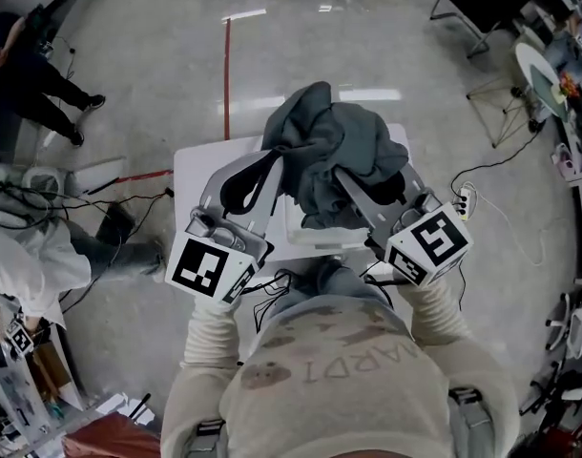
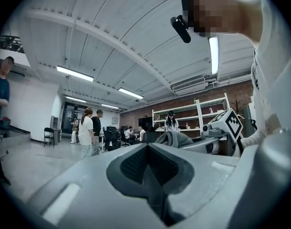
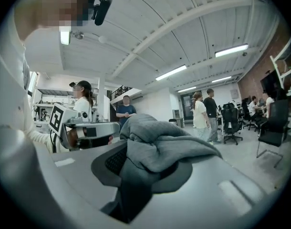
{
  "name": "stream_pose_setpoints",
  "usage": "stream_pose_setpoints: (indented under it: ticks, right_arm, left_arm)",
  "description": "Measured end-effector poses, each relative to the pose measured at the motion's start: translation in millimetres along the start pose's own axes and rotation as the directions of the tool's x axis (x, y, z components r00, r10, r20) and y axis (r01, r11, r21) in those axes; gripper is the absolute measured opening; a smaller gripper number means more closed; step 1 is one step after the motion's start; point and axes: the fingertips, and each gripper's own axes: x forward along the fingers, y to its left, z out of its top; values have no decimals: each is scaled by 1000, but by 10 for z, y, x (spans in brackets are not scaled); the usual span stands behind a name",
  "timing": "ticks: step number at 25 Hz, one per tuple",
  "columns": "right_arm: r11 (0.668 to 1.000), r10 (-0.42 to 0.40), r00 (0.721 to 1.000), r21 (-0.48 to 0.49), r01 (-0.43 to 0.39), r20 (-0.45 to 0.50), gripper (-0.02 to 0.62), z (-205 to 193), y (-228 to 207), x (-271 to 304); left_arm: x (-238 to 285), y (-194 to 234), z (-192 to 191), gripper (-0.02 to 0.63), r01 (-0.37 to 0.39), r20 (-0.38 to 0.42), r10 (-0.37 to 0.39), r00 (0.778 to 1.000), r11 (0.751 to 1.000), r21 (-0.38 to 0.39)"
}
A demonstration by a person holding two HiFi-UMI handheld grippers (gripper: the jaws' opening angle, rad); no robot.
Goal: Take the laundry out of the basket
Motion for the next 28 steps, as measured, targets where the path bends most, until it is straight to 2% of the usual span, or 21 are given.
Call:
stream_pose_setpoints:
  ticks: [9, 28]
  right_arm:
    - [1000, -26, 993, -8, 27, 111, 126, 459, 29, -111]
    - [998, -49, 983, -19, 53, 176, 129, 630, 51, -158]
  left_arm:
    - [-36, -123, 196, 0, 42, 10, -42, 999, 999, 22]
    - [-78, -151, 323, 0, 60, 34, -62, 997, 997, 50]
